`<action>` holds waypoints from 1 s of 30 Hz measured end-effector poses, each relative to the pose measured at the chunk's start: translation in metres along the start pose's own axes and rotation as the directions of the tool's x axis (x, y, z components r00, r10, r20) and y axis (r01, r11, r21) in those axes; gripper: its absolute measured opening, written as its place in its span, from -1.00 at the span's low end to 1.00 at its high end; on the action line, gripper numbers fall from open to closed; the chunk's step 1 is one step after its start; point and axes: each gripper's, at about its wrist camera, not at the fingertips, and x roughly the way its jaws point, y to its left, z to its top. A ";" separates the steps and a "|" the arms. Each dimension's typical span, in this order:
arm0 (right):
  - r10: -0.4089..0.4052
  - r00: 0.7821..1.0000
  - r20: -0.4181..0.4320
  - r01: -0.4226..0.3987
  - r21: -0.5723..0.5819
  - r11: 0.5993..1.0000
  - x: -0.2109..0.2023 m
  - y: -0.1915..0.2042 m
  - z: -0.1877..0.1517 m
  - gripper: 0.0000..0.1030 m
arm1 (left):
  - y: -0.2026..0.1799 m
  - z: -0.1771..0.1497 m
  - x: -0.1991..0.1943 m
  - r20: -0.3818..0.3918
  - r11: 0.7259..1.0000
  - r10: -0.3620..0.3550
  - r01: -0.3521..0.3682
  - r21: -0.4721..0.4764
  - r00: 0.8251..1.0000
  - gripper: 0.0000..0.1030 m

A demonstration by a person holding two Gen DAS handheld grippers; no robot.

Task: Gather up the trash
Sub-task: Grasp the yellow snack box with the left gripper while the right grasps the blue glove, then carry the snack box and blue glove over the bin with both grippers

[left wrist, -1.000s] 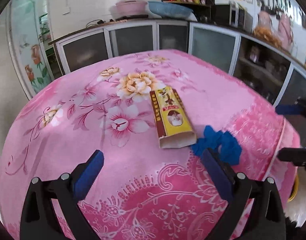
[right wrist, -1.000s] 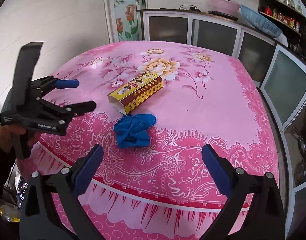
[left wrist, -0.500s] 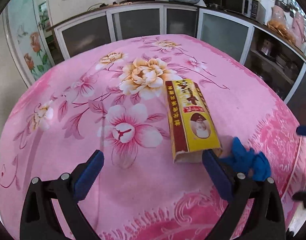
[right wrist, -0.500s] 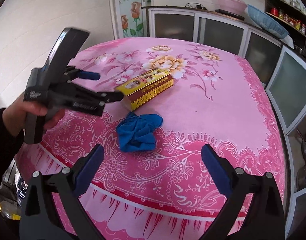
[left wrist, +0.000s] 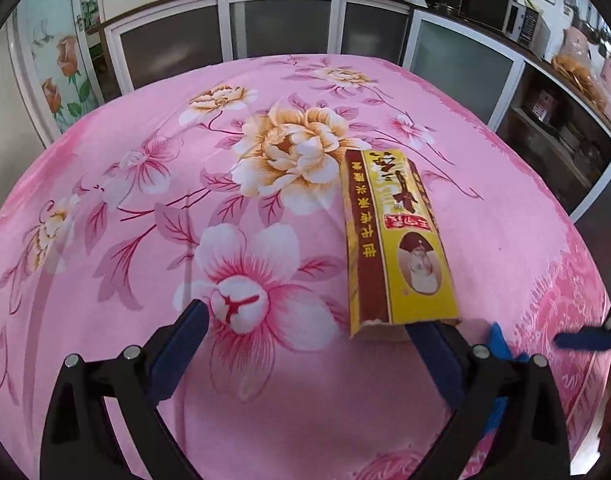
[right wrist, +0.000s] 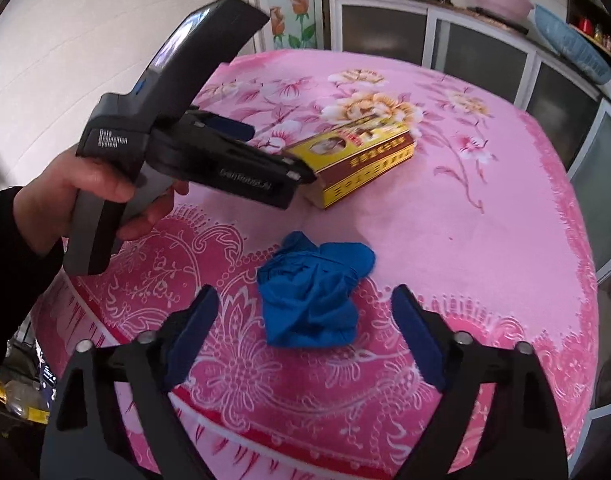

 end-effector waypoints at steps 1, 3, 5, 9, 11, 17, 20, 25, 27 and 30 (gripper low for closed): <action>-0.006 1.000 -0.012 0.006 -0.002 1.000 0.003 0.000 0.001 0.19 | 0.001 0.001 0.001 0.002 1.000 -0.002 0.002 -0.008 1.000 0.78; -0.012 1.000 -0.015 0.012 0.001 1.000 0.006 0.000 0.003 -0.16 | 0.003 0.003 0.002 0.005 1.000 -0.006 0.006 -0.015 1.000 0.52; -0.006 0.999 -0.046 0.007 0.016 1.000 0.010 0.000 0.004 -0.45 | 0.003 0.003 0.004 0.000 1.000 -0.008 0.008 -0.009 1.000 0.14; 0.013 0.999 -0.045 -0.011 0.035 0.999 0.008 -0.001 0.003 -0.64 | 0.001 0.005 0.006 -0.006 1.000 -0.024 0.024 -0.005 1.000 -0.70; 0.033 0.999 -0.026 -0.032 0.041 0.999 0.000 0.000 0.001 -0.66 | 0.002 0.006 0.005 -0.001 0.999 -0.029 0.029 -0.018 1.000 -0.86; 0.065 0.998 0.017 -0.066 0.074 0.995 -0.031 -0.004 -0.011 -0.68 | 0.007 0.003 -0.010 0.029 0.998 -0.053 0.054 -0.043 0.998 -0.95; 0.063 0.997 0.039 -0.066 0.091 0.994 -0.051 -0.005 -0.021 -0.68 | 0.006 0.000 -0.023 0.048 0.998 -0.054 0.055 -0.034 0.997 -0.96; 0.036 0.996 0.077 -0.044 0.113 0.993 -0.085 -0.006 -0.038 -0.68 | -0.003 -0.005 -0.044 0.070 0.998 -0.052 0.054 -0.018 0.996 -0.98; 0.028 0.996 0.083 -0.038 0.120 0.992 -0.095 -0.009 -0.044 -0.68 | -0.006 -0.008 -0.052 0.083 0.998 -0.057 0.058 -0.013 0.995 -0.98; 0.007 0.996 0.092 -0.019 0.131 0.991 -0.110 -0.008 -0.057 -0.68 | -0.013 -0.014 -0.061 0.092 0.998 -0.064 0.065 -0.009 0.994 -0.99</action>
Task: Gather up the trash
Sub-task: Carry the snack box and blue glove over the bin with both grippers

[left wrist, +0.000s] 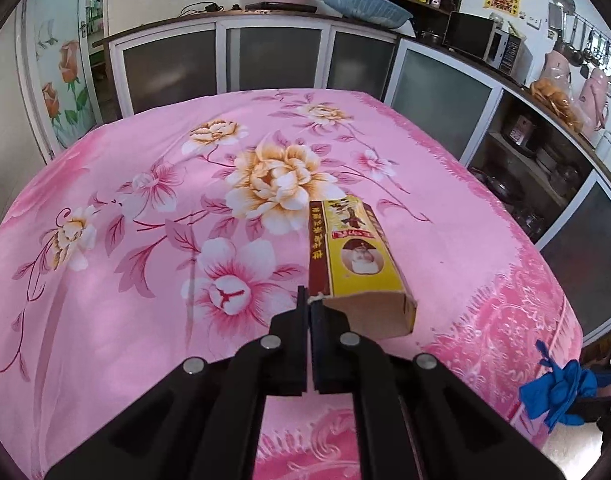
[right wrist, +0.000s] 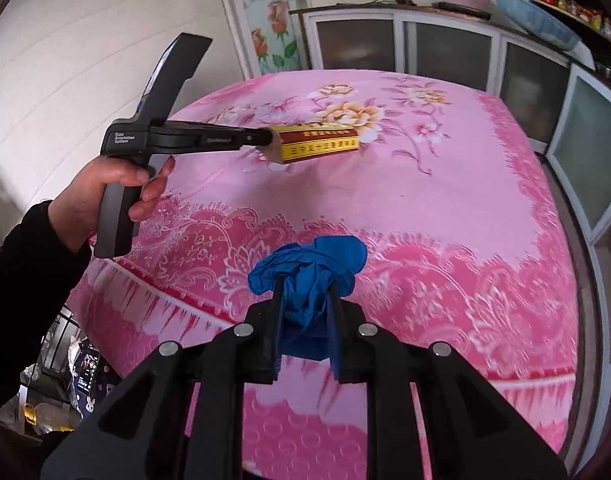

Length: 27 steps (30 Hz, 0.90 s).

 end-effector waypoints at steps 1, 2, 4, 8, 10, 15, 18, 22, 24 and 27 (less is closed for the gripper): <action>-0.004 1.000 0.004 0.004 0.005 1.000 -0.005 -0.001 -0.004 -0.68 | -0.004 -0.002 -0.002 0.004 1.000 0.008 -0.008 0.005 1.000 -0.99; -0.008 1.000 0.004 0.008 0.006 1.000 -0.009 -0.002 -0.007 -0.68 | -0.007 -0.004 -0.003 0.009 1.000 0.013 -0.013 0.009 1.000 -0.99; -0.022 1.000 0.014 0.022 0.011 1.000 -0.017 -0.002 -0.012 -0.68 | -0.012 -0.006 -0.006 0.018 1.000 -0.001 0.000 0.015 1.000 -0.99; -0.034 0.998 0.044 0.033 0.034 0.999 -0.039 -0.006 -0.023 -0.68 | -0.027 -0.011 -0.020 0.045 0.999 -0.041 0.040 0.037 0.998 -0.99; -0.049 0.997 0.065 0.045 0.053 0.998 -0.051 -0.010 -0.029 -0.68 | -0.038 -0.014 -0.029 0.054 0.997 -0.060 0.057 0.053 0.997 -0.99; -0.101 0.989 0.104 0.089 0.113 0.990 -0.087 -0.027 -0.052 -0.68 | -0.081 -0.025 -0.049 0.060 0.986 -0.120 0.112 0.125 0.991 -0.99; -0.149 0.983 0.110 0.129 0.167 0.977 -0.110 -0.043 -0.072 -0.68 | -0.109 -0.031 -0.056 0.060 0.975 -0.164 0.152 0.163 0.985 -0.99; -0.220 0.968 0.120 0.186 0.241 0.953 -0.144 -0.064 -0.101 -0.67 | -0.157 -0.037 -0.063 0.055 0.950 -0.245 0.228 0.215 0.968 -0.99; -0.247 0.961 0.120 0.208 0.272 0.940 -0.159 -0.073 -0.116 -0.68 | -0.181 -0.040 -0.066 0.050 0.934 -0.288 0.269 0.235 0.956 -0.99; -0.303 0.945 0.122 0.249 0.332 0.910 -0.185 -0.089 -0.142 -0.68 | -0.215 -0.045 -0.069 0.038 0.909 -0.336 0.314 0.275 0.941 -0.99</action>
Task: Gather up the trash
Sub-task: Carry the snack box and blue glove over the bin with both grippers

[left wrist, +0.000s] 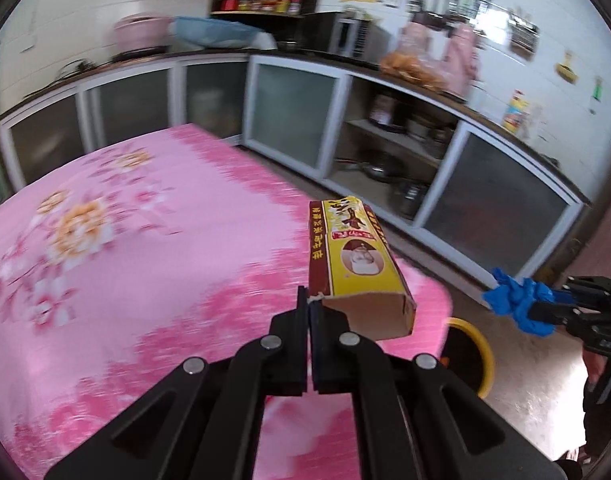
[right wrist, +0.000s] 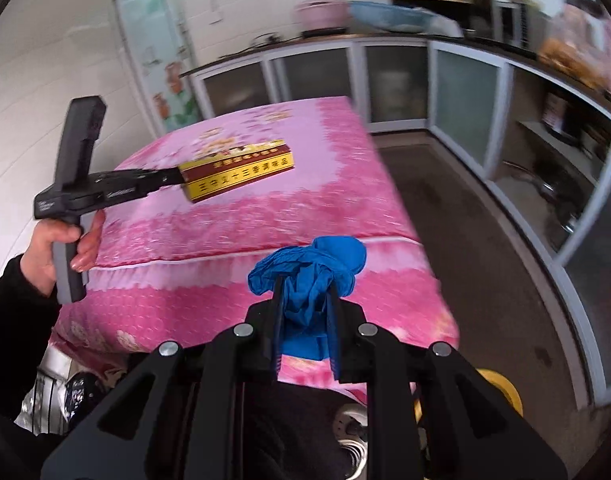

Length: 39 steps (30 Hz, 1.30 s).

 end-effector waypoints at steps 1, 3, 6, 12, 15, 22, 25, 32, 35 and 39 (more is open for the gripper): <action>-0.013 1.000 0.005 0.013 0.018 1.000 -0.006 -0.008 -0.005 -0.67 | -0.015 0.001 0.004 -0.005 1.000 -0.025 0.026 0.017 1.000 -0.99; -0.043 0.999 0.006 0.043 0.055 0.998 -0.015 -0.025 -0.015 -0.67 | -0.045 0.003 0.014 -0.016 0.996 -0.074 0.074 0.054 0.997 -0.99; -0.096 0.995 0.002 0.095 0.117 0.989 -0.030 -0.053 -0.033 -0.67 | -0.082 0.002 0.026 -0.036 0.986 -0.124 0.127 0.106 0.992 -0.99; -0.213 0.977 -0.020 0.213 0.205 0.955 -0.051 -0.101 -0.069 -0.67 | -0.153 -0.003 0.058 -0.101 0.954 -0.227 0.242 0.179 0.969 -0.99; -0.264 0.964 -0.035 0.264 0.232 0.936 -0.056 -0.121 -0.088 -0.67 | -0.183 -0.009 0.077 -0.143 0.937 -0.259 0.284 0.205 0.955 -0.99; -0.328 0.942 -0.074 0.335 0.294 0.895 -0.058 -0.164 -0.131 -0.67 | -0.240 -0.028 0.120 -0.239 0.900 -0.305 0.361 0.242 0.922 -0.99; -0.343 0.934 -0.099 0.357 0.317 0.879 -0.055 -0.180 -0.147 -0.67 | -0.257 -0.037 0.136 -0.277 0.889 -0.307 0.379 0.258 0.910 -0.99; -0.336 0.929 -0.157 0.371 0.378 0.848 -0.038 -0.213 -0.178 -0.67 | -0.287 -0.058 0.169 -0.360 0.868 -0.285 0.398 0.297 0.889 -0.99; -0.320 0.930 -0.183 0.368 0.405 0.837 -0.028 -0.226 -0.191 -0.67 | -0.297 -0.068 0.185 -0.391 0.862 -0.263 0.397 0.316 0.882 -0.99; -0.310 0.926 -0.214 0.374 0.431 0.821 -0.016 -0.239 -0.204 -0.67 | -0.312 -0.082 0.207 -0.432 0.853 -0.237 0.399 0.336 0.870 -0.99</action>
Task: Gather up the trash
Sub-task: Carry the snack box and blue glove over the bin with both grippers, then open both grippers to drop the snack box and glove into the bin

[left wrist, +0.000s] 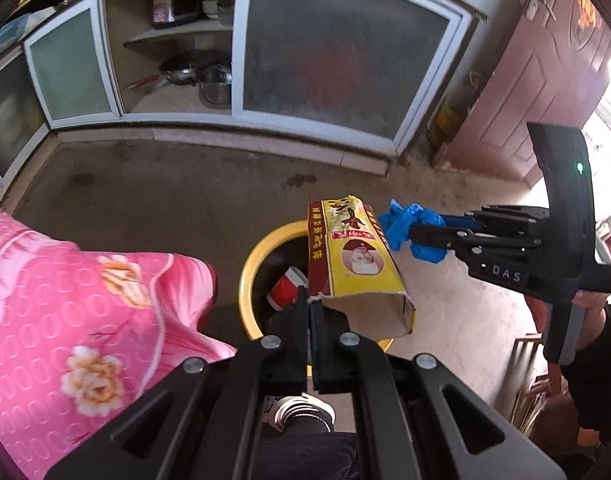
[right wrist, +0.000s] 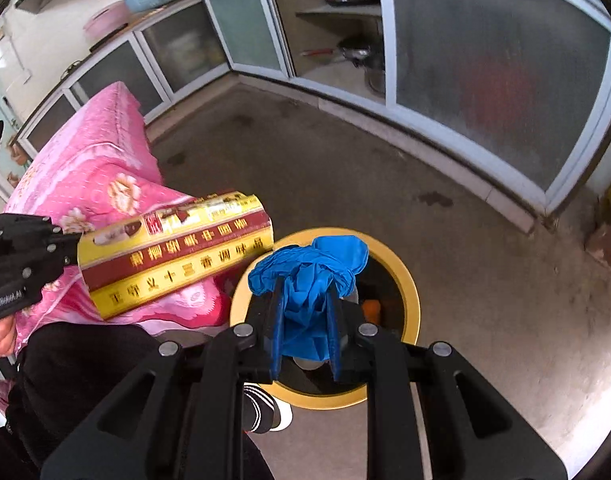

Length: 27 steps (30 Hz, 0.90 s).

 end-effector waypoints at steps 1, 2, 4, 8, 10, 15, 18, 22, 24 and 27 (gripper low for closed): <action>-0.003 1.000 -0.007 0.003 0.006 1.000 0.004 -0.003 -0.001 -0.67 | 0.000 0.000 0.004 -0.007 1.000 0.001 -0.001 0.002 1.000 -0.99; -0.005 1.000 -0.015 0.005 0.010 1.000 0.008 -0.004 -0.001 -0.67 | 0.000 0.001 0.011 -0.019 1.000 0.000 0.000 0.003 1.000 -0.99; -0.012 0.999 -0.037 0.013 0.020 1.000 0.018 -0.008 -0.002 -0.67 | -0.001 0.002 0.023 -0.039 1.000 0.000 0.000 0.004 0.999 -0.99; -0.022 0.996 -0.082 0.026 0.042 0.999 0.038 -0.016 -0.005 -0.67 | -0.002 0.003 0.043 -0.074 1.000 0.018 -0.017 0.014 0.997 -0.99; -0.020 0.994 -0.107 0.026 0.054 0.998 0.047 -0.019 -0.008 -0.67 | -0.003 0.004 0.053 -0.091 1.000 0.021 -0.020 0.018 0.996 -0.99; -0.022 0.988 -0.153 0.032 0.064 0.997 0.065 -0.023 -0.015 -0.66 | 0.000 0.005 0.075 -0.141 0.999 0.038 -0.038 0.004 0.989 -0.99; -0.020 0.984 -0.179 0.033 0.067 0.997 0.074 -0.024 -0.018 -0.65 | 0.000 0.005 0.086 -0.163 0.999 0.050 -0.049 0.010 0.985 -0.99; -0.020 0.977 -0.214 0.037 0.075 0.997 0.082 -0.025 -0.018 -0.63 | 0.002 0.005 0.098 -0.184 0.998 0.054 -0.056 -0.006 0.981 -0.98; -0.035 0.975 -0.221 0.053 0.078 0.996 0.086 -0.027 -0.018 -0.57 | 0.005 0.004 0.101 -0.192 0.998 0.056 -0.061 -0.018 0.980 -0.96; -0.029 0.969 -0.245 0.052 0.086 0.995 0.091 -0.031 -0.020 -0.27 | 0.007 0.002 0.103 -0.202 0.997 0.060 -0.068 -0.032 0.978 -0.63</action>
